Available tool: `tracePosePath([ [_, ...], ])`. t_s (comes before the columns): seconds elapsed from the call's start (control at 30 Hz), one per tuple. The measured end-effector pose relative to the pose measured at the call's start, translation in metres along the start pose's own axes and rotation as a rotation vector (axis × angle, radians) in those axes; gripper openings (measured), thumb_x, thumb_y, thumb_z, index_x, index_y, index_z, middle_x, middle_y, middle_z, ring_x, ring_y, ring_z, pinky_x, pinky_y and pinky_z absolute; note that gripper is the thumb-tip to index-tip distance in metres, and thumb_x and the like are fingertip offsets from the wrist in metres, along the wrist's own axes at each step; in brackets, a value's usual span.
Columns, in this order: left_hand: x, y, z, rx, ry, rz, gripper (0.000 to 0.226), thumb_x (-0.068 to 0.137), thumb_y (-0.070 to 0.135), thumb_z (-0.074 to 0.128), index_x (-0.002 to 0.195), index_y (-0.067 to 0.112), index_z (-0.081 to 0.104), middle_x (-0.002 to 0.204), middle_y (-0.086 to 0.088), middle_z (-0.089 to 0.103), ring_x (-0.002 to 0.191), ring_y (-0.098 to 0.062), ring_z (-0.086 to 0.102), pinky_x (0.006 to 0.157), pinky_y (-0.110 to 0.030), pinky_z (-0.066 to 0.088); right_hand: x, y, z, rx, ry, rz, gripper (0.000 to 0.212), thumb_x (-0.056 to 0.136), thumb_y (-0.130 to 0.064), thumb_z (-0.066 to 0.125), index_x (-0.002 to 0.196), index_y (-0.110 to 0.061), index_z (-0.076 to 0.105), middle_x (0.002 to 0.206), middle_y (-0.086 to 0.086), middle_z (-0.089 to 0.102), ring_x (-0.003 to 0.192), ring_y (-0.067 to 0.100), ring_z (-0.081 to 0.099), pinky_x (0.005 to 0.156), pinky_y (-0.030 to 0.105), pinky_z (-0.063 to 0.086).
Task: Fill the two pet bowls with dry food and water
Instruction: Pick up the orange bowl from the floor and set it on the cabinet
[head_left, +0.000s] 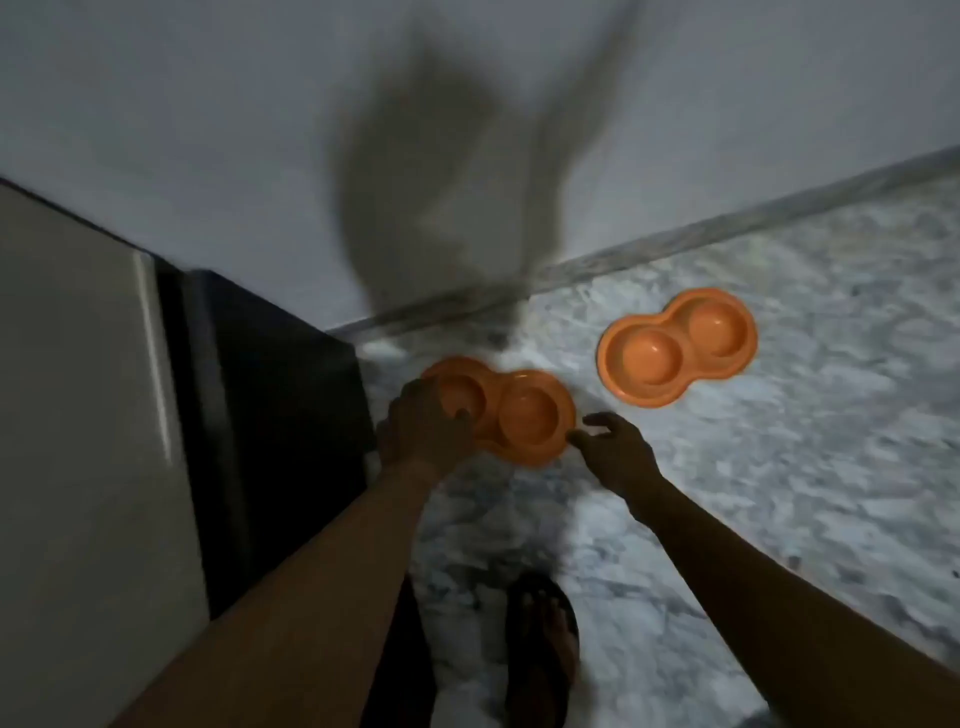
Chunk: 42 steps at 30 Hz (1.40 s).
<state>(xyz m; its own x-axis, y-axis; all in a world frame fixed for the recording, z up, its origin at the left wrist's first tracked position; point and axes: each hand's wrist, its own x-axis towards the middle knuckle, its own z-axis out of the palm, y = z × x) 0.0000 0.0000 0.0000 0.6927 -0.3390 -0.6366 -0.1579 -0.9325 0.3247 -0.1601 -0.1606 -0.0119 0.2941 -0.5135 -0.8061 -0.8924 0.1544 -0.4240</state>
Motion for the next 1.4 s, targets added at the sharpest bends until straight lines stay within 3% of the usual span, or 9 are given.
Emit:
tracePosePath([
  [0.13,0.066,-0.039,0.068,-0.065,-0.029,-0.123,0.071,0.091,0.041,0.054,0.152,0.019,0.027,0.156,-0.011,0.032,0.135,-0.035,0.040,0.108,-0.051,0.038,0.071,0.046,0.053,0.067,0.041,0.055,0.069,0.090,-0.047,0.067,0.150,-0.023,0.043,0.140,0.018,0.057,0.125,0.039,0.058,0.103,0.057,0.051],
  [0.27,0.103,-0.056,0.109,-0.138,0.024,-0.207,0.078,0.094,0.035,0.056,0.157,0.022,0.012,0.164,-0.008,0.013,0.145,-0.033,0.026,0.115,-0.047,0.028,0.106,0.074,0.092,0.040,0.185,-0.019,0.071,0.094,-0.045,0.066,0.154,-0.014,0.042,0.139,0.025,0.059,0.125,0.044,0.057,0.102,0.049,0.048],
  [0.47,0.117,-0.049,0.111,-0.337,0.139,-0.245,0.064,0.090,0.017,0.058,0.149,0.022,0.035,0.149,-0.011,0.041,0.132,-0.036,0.044,0.109,-0.048,0.038,0.108,0.064,0.101,0.176,0.279,0.024,0.068,0.089,-0.038,0.061,0.153,-0.021,0.048,0.138,0.022,0.060,0.126,0.040,0.056,0.101,0.044,0.046],
  [0.63,0.061,-0.015,0.063,-0.396,0.173,-0.271,0.038,0.089,0.022,0.052,0.123,0.035,0.042,0.125,-0.013,0.056,0.114,-0.040,0.051,0.098,-0.057,0.043,0.049,0.037,0.050,0.263,0.356,-0.001,0.069,0.081,-0.039,0.061,0.148,-0.028,0.055,0.133,0.014,0.066,0.122,0.036,0.060,0.098,0.046,0.050],
  [0.83,-0.060,0.054,-0.032,-0.346,0.351,-0.133,0.040,0.091,0.014,0.050,0.130,0.023,0.048,0.125,-0.011,0.059,0.113,-0.036,0.056,0.095,-0.051,0.046,-0.082,-0.022,-0.050,0.319,0.396,-0.108,0.056,0.090,-0.027,0.074,0.144,-0.019,0.060,0.083,-0.005,0.059,0.099,0.023,0.061,0.089,0.034,0.045],
  [0.93,-0.144,0.092,-0.097,-0.450,0.451,-0.021,0.047,0.086,0.016,0.050,0.132,0.023,0.049,0.128,-0.011,0.058,0.117,-0.035,0.055,0.098,-0.054,0.046,-0.180,-0.063,-0.109,0.294,0.429,-0.211,0.056,0.091,-0.027,0.071,0.145,-0.020,0.059,0.088,-0.008,0.061,0.099,0.022,0.062,0.092,0.038,0.048],
  [1.03,-0.246,0.118,-0.161,-0.559,0.573,-0.007,0.045,0.084,0.013,0.052,0.129,0.017,0.055,0.126,-0.013,0.060,0.118,-0.034,0.055,0.098,-0.048,0.045,-0.282,-0.092,-0.143,0.292,0.484,-0.251,0.058,0.087,-0.036,0.064,0.144,-0.032,0.058,0.118,0.006,0.064,0.099,0.025,0.064,0.096,0.047,0.053],
  [1.1,-0.321,0.117,-0.198,-0.652,0.629,0.067,0.044,0.083,0.009,0.053,0.127,0.012,0.059,0.127,-0.015,0.060,0.118,-0.034,0.055,0.101,-0.047,0.044,-0.359,-0.107,-0.152,0.329,0.514,-0.301,0.057,0.087,-0.036,0.057,0.144,-0.037,0.056,0.126,0.010,0.059,0.093,0.020,0.061,0.092,0.040,0.052],
  [1.4,-0.576,-0.007,-0.370,-0.772,0.789,0.347,0.042,0.088,0.024,0.059,0.129,0.027,0.057,0.133,-0.005,0.052,0.124,-0.025,0.049,0.110,-0.044,0.035,-0.678,-0.140,-0.103,0.438,0.509,-0.606,0.051,0.093,-0.020,0.060,0.144,-0.022,0.059,0.114,0.003,0.067,0.094,0.015,0.059,0.085,0.030,0.045],
])
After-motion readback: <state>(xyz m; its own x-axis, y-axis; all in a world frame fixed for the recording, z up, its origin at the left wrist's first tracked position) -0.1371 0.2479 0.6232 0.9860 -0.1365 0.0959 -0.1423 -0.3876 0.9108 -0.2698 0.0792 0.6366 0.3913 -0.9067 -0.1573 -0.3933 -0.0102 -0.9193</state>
